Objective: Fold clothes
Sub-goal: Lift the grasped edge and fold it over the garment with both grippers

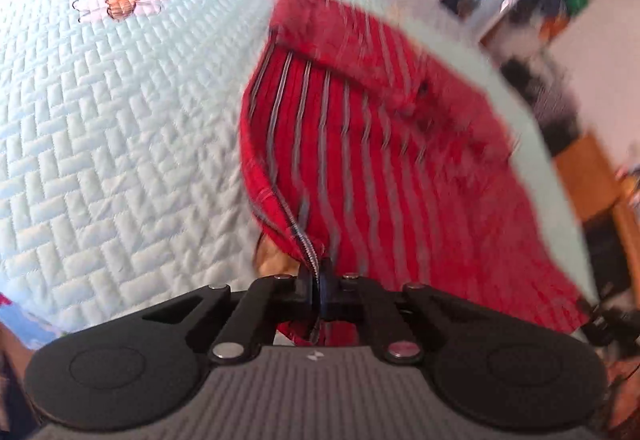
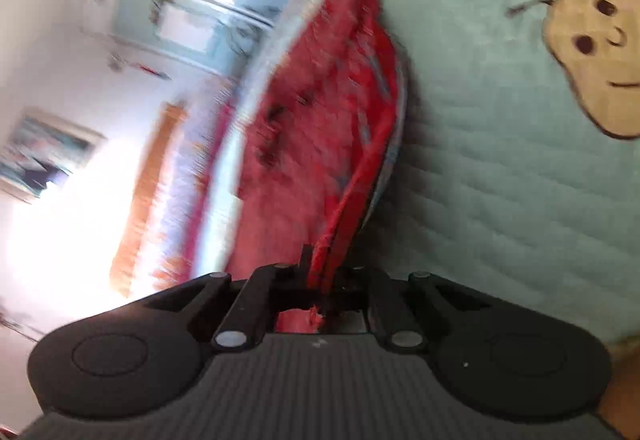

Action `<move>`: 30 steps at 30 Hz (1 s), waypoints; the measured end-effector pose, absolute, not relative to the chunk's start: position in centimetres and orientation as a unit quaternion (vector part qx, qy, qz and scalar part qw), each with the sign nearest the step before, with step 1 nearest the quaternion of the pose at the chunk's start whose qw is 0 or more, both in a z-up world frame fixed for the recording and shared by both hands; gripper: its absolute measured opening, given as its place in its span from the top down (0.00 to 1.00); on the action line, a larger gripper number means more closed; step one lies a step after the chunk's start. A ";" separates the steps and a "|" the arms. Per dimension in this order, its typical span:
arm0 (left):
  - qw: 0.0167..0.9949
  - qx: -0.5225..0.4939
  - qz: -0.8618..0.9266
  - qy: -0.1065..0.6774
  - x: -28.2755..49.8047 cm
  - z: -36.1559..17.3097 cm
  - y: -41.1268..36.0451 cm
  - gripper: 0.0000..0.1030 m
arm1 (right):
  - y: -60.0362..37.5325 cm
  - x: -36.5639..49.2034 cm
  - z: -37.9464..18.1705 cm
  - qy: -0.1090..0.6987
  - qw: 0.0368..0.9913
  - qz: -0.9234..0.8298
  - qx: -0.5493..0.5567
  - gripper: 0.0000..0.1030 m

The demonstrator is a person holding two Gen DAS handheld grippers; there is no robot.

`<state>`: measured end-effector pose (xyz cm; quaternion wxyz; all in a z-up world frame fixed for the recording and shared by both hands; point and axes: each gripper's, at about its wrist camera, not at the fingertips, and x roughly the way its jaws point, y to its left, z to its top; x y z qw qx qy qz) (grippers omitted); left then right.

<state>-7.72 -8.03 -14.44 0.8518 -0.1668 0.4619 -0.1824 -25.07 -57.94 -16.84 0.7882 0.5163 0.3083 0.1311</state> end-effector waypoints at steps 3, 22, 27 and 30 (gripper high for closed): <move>0.848 -0.226 -0.192 0.439 -7.2 -13.0 -7.1 0.99 | -58.1 -24.8 -15.5 0.261 0.776 0.153 0.554 0.95; 0.866 -0.293 -0.203 0.350 17.1 -2.8 -10.4 0.99 | -63.2 -4.3 -6.7 0.110 0.774 0.186 0.596 0.95; 0.862 -0.271 -0.160 0.398 30.5 -7.5 -12.3 0.99 | -66.0 7.9 -10.9 0.126 0.781 0.138 0.596 0.95; 0.858 -0.243 -0.131 0.434 36.4 -11.6 -14.0 0.99 | -67.3 14.9 -14.9 0.165 0.781 0.102 0.593 0.95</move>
